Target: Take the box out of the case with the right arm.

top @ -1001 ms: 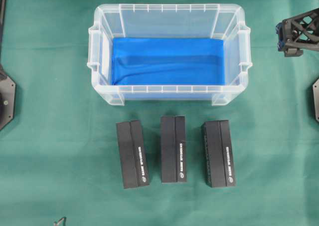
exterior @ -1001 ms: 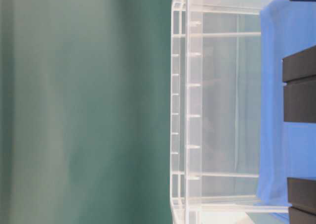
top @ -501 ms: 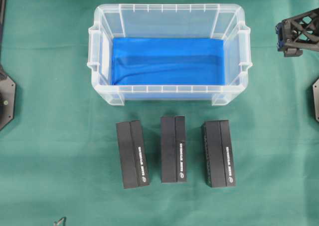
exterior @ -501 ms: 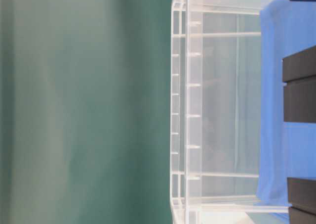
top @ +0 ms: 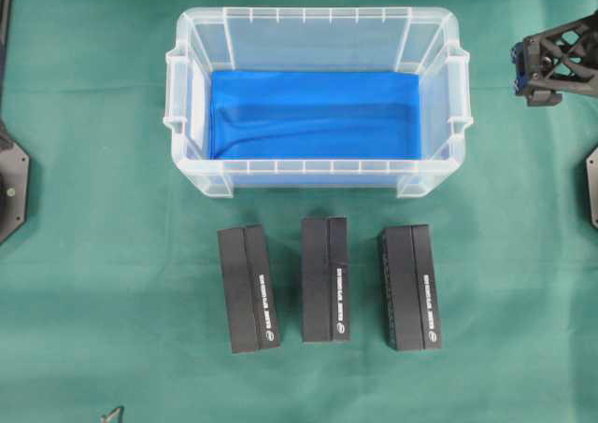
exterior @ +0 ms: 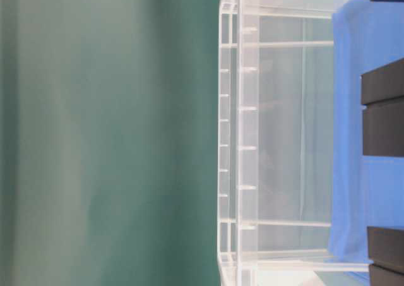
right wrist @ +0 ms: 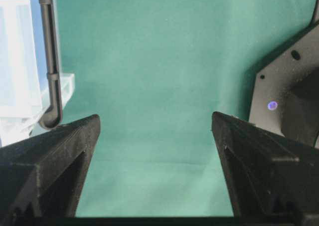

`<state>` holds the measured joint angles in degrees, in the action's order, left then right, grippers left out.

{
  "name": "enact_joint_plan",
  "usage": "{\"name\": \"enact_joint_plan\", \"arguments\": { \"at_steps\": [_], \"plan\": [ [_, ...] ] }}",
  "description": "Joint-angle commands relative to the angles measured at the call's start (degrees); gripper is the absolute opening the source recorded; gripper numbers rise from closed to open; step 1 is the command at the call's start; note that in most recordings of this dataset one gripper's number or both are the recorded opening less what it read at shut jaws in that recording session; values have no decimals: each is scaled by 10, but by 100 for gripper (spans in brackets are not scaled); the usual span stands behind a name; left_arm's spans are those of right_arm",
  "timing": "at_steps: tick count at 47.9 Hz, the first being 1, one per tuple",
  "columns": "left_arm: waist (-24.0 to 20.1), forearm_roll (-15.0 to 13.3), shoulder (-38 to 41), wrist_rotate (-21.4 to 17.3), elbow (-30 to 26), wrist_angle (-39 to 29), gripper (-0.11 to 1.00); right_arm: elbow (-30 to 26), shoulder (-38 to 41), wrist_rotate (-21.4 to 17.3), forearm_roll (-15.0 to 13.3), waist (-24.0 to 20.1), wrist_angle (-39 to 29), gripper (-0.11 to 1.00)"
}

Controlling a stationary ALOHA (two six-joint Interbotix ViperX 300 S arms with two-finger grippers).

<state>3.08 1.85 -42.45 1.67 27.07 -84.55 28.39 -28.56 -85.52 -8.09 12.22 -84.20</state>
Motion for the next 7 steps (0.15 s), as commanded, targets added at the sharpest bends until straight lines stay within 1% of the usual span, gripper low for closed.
{"name": "enact_joint_plan", "arguments": {
  "at_steps": [1,7],
  "plan": [
    [-2,2,1,1,-11,3,2,-11,-3,1,1,2,3,88],
    [-2,1,2,0,-11,3,2,-11,-3,1,0,2,3,88]
  ]
}}
